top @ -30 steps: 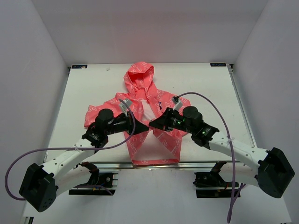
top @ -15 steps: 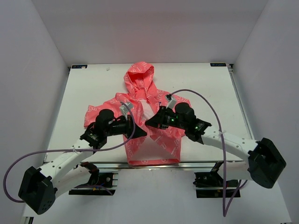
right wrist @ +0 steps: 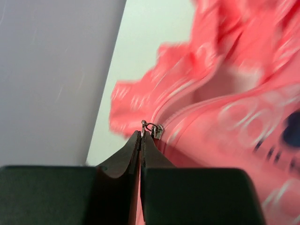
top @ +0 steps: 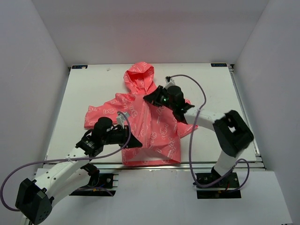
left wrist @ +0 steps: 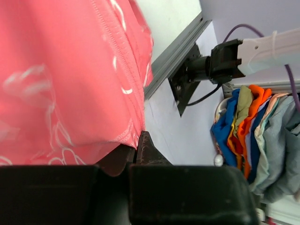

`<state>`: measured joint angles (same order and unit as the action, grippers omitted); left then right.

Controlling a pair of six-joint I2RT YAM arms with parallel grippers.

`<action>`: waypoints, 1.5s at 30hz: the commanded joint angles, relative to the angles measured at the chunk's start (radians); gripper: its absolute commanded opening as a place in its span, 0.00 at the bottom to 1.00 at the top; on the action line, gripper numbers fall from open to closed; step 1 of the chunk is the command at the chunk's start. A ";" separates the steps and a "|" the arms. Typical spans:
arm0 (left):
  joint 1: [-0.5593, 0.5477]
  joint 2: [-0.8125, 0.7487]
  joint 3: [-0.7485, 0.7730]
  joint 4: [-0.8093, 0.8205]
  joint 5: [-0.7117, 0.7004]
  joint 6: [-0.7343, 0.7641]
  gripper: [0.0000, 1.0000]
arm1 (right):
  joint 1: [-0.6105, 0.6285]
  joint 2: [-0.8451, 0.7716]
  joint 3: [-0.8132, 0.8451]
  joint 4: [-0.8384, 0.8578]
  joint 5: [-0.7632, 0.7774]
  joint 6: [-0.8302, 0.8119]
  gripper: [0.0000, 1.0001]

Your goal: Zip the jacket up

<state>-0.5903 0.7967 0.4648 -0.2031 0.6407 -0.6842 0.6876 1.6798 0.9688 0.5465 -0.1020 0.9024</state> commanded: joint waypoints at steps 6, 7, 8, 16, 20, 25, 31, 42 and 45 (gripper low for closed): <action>-0.014 -0.048 -0.098 -0.027 0.105 -0.139 0.00 | -0.180 0.323 0.460 0.142 0.189 -0.155 0.00; -0.014 -0.053 -0.101 -0.027 0.103 -0.156 0.00 | -0.187 0.381 0.503 0.138 0.182 -0.172 0.00; -0.014 -0.057 -0.106 -0.027 0.102 -0.164 0.00 | -0.192 0.408 0.548 0.121 0.191 -0.198 0.00; -0.014 -0.057 -0.130 -0.030 0.097 -0.230 0.00 | -0.260 0.773 1.168 -0.112 0.130 -0.281 0.00; -0.014 -0.027 -0.098 -0.051 0.059 -0.224 0.00 | -0.272 0.761 1.113 -0.079 -0.041 -0.267 0.00; -0.014 0.117 0.041 -0.242 -0.015 -0.144 0.98 | -0.270 0.594 0.883 -0.019 -0.260 -0.278 0.55; -0.013 0.196 0.429 -0.569 -0.358 -0.028 0.98 | -0.286 0.318 0.572 -0.141 -0.380 -0.419 0.89; 0.393 0.429 0.640 -0.231 -0.424 0.144 0.98 | -0.497 -0.190 0.144 -0.518 -0.223 -0.483 0.89; 0.501 0.441 0.581 -0.048 -0.468 0.149 0.98 | -0.502 -0.311 0.082 -0.617 0.000 -0.525 0.89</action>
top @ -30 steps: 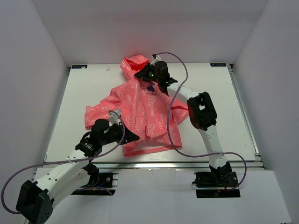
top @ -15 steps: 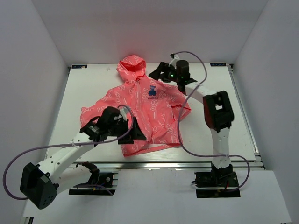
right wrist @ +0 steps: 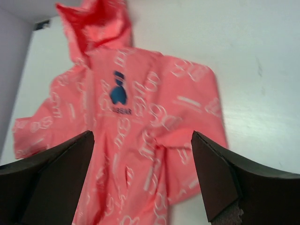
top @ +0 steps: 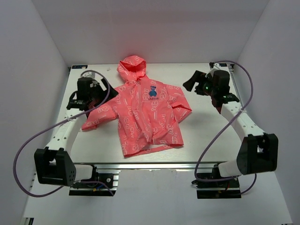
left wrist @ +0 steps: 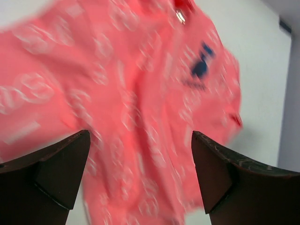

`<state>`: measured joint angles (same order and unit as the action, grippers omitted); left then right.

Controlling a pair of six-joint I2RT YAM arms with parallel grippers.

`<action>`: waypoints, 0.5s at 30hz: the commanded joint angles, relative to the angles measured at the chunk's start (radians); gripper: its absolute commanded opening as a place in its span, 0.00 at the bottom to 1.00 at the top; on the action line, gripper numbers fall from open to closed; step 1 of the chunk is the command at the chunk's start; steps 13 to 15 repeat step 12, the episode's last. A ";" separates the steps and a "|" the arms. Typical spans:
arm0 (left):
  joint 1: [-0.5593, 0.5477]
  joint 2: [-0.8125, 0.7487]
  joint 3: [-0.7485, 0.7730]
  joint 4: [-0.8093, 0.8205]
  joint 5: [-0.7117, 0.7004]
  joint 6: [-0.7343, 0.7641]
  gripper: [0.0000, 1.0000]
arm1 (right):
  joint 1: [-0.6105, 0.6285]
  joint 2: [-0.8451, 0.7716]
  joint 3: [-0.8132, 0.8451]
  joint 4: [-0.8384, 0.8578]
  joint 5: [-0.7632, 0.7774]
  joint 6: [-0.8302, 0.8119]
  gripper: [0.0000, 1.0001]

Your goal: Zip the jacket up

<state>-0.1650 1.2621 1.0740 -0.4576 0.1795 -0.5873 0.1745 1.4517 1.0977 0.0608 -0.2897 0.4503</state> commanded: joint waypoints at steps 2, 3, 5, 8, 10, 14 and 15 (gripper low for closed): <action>0.125 -0.026 -0.075 0.276 -0.040 0.075 0.98 | 0.011 -0.140 -0.070 -0.209 0.243 -0.082 0.89; 0.143 -0.024 -0.083 0.298 -0.055 0.079 0.98 | 0.013 -0.155 -0.093 -0.235 0.280 -0.078 0.89; 0.215 -0.024 -0.108 0.304 -0.038 0.104 0.98 | 0.011 -0.204 -0.127 -0.260 0.319 -0.084 0.89; 0.271 -0.053 -0.155 0.323 -0.034 0.116 0.98 | 0.011 -0.266 -0.205 -0.245 0.365 -0.088 0.89; 0.280 -0.079 -0.170 0.320 -0.057 0.130 0.98 | 0.011 -0.296 -0.240 -0.228 0.379 -0.096 0.89; 0.282 -0.096 -0.184 0.318 -0.060 0.162 0.98 | 0.013 -0.338 -0.288 -0.193 0.380 -0.093 0.89; 0.282 -0.096 -0.184 0.318 -0.060 0.162 0.98 | 0.013 -0.338 -0.288 -0.193 0.380 -0.093 0.89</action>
